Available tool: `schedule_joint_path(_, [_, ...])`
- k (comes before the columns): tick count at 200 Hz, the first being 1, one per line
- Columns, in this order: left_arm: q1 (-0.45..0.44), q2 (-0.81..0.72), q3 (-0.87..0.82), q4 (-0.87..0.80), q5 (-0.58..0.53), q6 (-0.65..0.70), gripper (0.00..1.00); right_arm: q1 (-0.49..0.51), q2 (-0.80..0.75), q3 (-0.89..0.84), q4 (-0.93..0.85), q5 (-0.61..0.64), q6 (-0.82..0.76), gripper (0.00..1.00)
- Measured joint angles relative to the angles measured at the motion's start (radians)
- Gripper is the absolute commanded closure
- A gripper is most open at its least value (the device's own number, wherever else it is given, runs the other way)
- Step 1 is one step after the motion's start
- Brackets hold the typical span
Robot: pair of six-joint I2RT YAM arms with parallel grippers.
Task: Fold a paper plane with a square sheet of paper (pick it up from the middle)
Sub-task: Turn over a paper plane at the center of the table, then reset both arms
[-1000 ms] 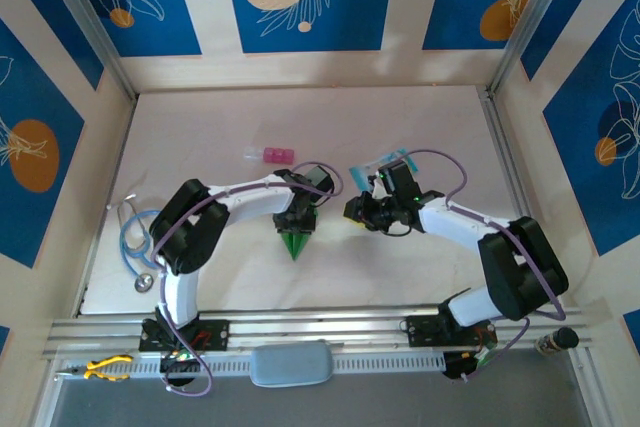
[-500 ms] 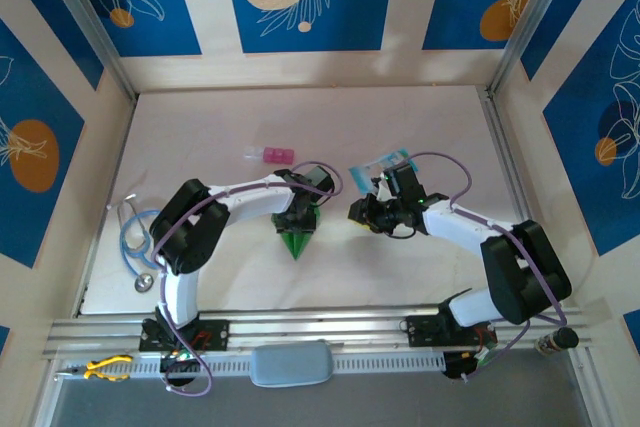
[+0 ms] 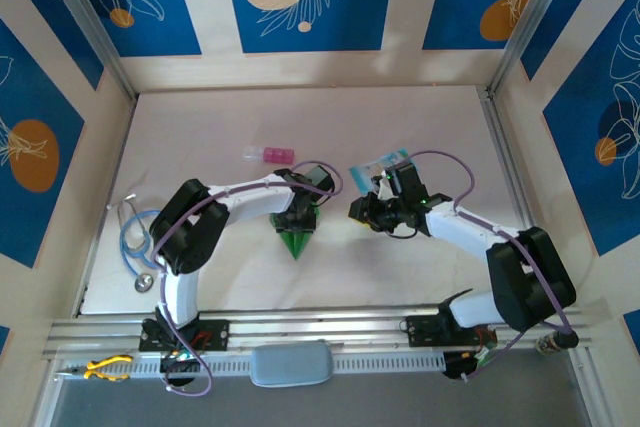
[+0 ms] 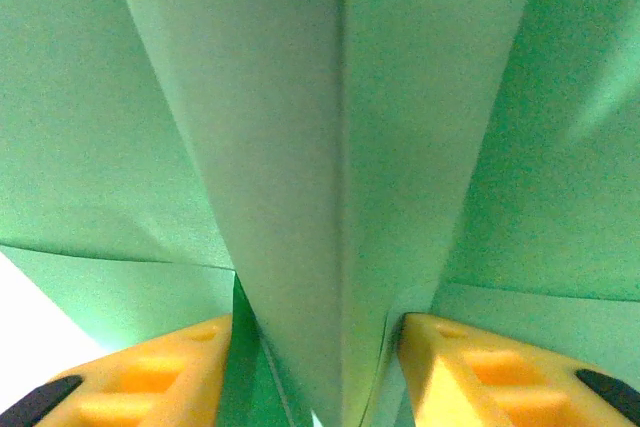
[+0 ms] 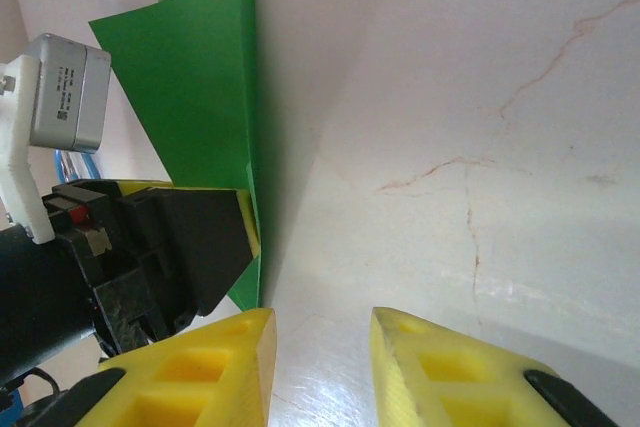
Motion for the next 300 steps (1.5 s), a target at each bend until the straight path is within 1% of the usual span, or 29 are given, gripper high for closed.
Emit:
schedule_joint_path(24, [-0.001, -0.006, 0.000, 0.000, -0.004, 0.000, 0.50, 0.000, -0.010, 0.000, -0.010, 0.000, 0.000, 0.69])
schedule_joint_path(62, [-0.002, -0.012, 0.002, -0.002, -0.013, 0.000, 0.49, 0.000, -0.030, 0.000, -0.011, 0.001, 0.000, 0.69])
schedule_joint_path(79, [-0.002, -0.025, 0.002, -0.005, -0.019, 0.000, 0.46, 0.000, -0.038, 0.000, -0.011, 0.001, 0.000, 0.69])
schedule_joint_path(145, [-0.002, -0.069, 0.006, -0.008, -0.031, 0.001, 0.45, 0.000, -0.048, 0.000, -0.030, 0.005, 0.000, 0.69])
schedule_joint_path(171, [-0.004, -0.112, 0.005, -0.009, -0.052, 0.004, 0.44, 0.000, -0.068, 0.001, -0.045, 0.017, -0.005, 0.68])
schedule_joint_path(182, [-0.004, -0.148, 0.004, -0.010, -0.067, 0.007, 0.44, 0.000, -0.089, 0.001, -0.056, 0.030, -0.015, 0.68])
schedule_joint_path(187, [-0.004, -0.167, 0.001, -0.007, -0.075, 0.010, 0.44, 0.000, -0.100, 0.002, -0.061, 0.037, -0.021, 0.65])
schedule_joint_path(199, [-0.004, -0.225, -0.012, 0.003, -0.101, 0.019, 0.40, 0.000, -0.134, 0.006, -0.085, 0.066, -0.042, 0.61])
schedule_joint_path(227, [-0.004, -0.389, -0.065, 0.038, -0.176, 0.057, 0.34, 0.000, -0.235, 0.033, -0.136, 0.159, -0.100, 0.58])
schedule_joint_path(249, [0.007, -0.527, -0.150, 0.092, -0.232, 0.100, 0.33, 0.000, -0.325, 0.050, -0.161, 0.273, -0.152, 0.56])
schedule_joint_path(254, [0.013, -0.557, -0.175, 0.107, -0.240, 0.114, 0.32, 0.000, -0.343, 0.050, -0.161, 0.302, -0.166, 0.54])
schedule_joint_path(266, [0.033, -0.626, -0.239, 0.140, -0.257, 0.144, 0.31, -0.002, -0.377, 0.050, -0.164, 0.379, -0.200, 0.54])
schedule_joint_path(281, [0.076, -0.699, -0.320, 0.180, -0.275, 0.183, 0.30, -0.006, -0.402, 0.038, -0.148, 0.488, -0.241, 0.47])
schedule_joint_path(300, [0.142, -0.774, -0.415, 0.229, -0.283, 0.239, 0.29, -0.025, -0.412, -0.013, -0.103, 0.620, -0.294, 0.46])
